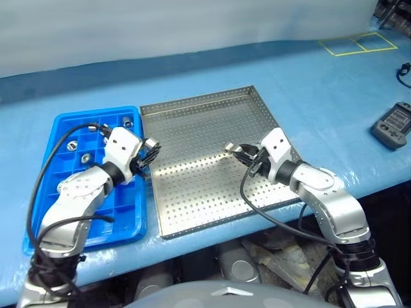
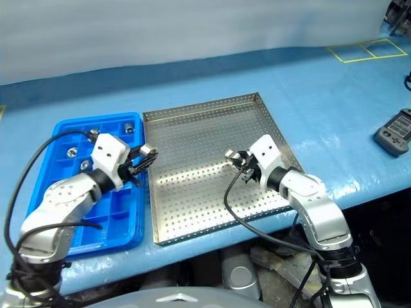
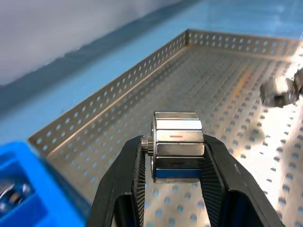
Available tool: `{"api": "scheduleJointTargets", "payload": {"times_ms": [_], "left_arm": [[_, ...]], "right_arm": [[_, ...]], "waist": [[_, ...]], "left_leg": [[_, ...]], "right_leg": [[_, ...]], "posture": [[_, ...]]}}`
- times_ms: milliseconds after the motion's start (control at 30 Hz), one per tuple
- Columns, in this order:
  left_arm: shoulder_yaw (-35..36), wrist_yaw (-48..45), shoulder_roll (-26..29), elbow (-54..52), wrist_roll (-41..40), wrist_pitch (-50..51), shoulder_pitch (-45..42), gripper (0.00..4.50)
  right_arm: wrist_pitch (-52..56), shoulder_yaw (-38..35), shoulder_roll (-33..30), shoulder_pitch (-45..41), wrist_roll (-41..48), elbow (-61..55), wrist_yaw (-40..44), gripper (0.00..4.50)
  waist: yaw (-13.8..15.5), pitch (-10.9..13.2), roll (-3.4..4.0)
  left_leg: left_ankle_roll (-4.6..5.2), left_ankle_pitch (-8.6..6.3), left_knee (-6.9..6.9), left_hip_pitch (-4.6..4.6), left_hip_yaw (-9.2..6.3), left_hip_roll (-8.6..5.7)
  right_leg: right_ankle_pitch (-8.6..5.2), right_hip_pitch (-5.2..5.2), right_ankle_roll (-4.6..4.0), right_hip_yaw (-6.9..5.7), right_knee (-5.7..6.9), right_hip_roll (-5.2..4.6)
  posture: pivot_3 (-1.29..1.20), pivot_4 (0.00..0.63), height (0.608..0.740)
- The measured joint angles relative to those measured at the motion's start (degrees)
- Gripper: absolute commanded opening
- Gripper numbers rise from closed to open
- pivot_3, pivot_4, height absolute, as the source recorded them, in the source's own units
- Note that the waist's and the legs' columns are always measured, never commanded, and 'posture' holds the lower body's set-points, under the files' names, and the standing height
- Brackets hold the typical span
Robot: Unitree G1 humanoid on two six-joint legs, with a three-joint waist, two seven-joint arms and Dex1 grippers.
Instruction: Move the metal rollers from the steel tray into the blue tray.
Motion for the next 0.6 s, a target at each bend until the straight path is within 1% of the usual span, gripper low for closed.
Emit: {"api": "scheduleJointTargets", "payload": {"times_ms": [100,200,233,367,467,600], "left_arm": [[4.1,-0.1,4.3,-6.3,-1.3,6.9,2.4,1.27],[9.0,-0.2,7.0,-12.5,-3.3,13.2,4.5,1.27],[9.7,-0.3,7.3,-13.4,-3.4,14.2,4.8,1.27],[16.0,-1.0,12.2,-19.7,-3.2,21.6,11.4,1.27],[19.2,-1.2,12.7,-21.8,-2.7,23.5,15.3,1.27],[19.4,0.0,12.1,-22.7,-1.9,24.7,19.3,1.27]], "right_arm": [[-2.8,0.2,-0.2,-0.8,-0.4,1.3,1.2,0.8],[-4.8,0.6,0.5,-2.5,-0.6,2.4,1.9,0.8],[-5.3,0.7,0.5,-2.6,-0.6,2.5,2.0,0.8],[-6.9,2.9,1.5,-4.2,-1.0,4.8,3.2,0.8],[-7.9,3.7,1.9,-5.1,-1.3,6.2,3.6,0.8],[-9.0,4.6,2.7,-7.0,-1.4,7.2,4.6,0.8]], "waist": [[0.5,0.0,-0.06],[1.7,0.1,-0.09],[2.3,0.1,-0.09],[4.5,0.1,-0.17],[6.7,0.1,-0.16],[9.4,0.1,-0.17]], "left_leg": [[-0.04,0.0,-0.01,0.0,-0.01,0.04],[-0.15,-0.03,-0.01,0.02,-0.02,0.12],[-0.18,-0.04,-0.01,0.04,-0.03,0.14],[-0.45,-0.12,-0.05,0.05,-0.12,0.31],[-0.61,-0.08,-0.11,0.06,-0.19,0.32],[-0.76,-0.09,-0.12,0.03,-0.32,0.32]], "right_leg": [[-0.02,-0.02,-0.03,-0.08,0.01,-0.02],[-0.04,-0.03,-0.1,-0.13,0.01,-0.05],[-0.06,-0.02,-0.14,-0.15,0.02,-0.04],[-0.15,-0.09,-0.51,-0.42,0.1,0.0],[-0.19,-0.09,-0.87,-0.7,0.11,-0.01],[-0.29,-0.06,-1.04,-0.92,0.1,-0.07]], "posture": [[-0.15,0.15,0.74],[-0.11,0.15,0.74],[-0.1,0.15,0.74],[-0.06,0.15,0.74],[-0.02,0.15,0.74],[0.0,0.15,0.74]]}}
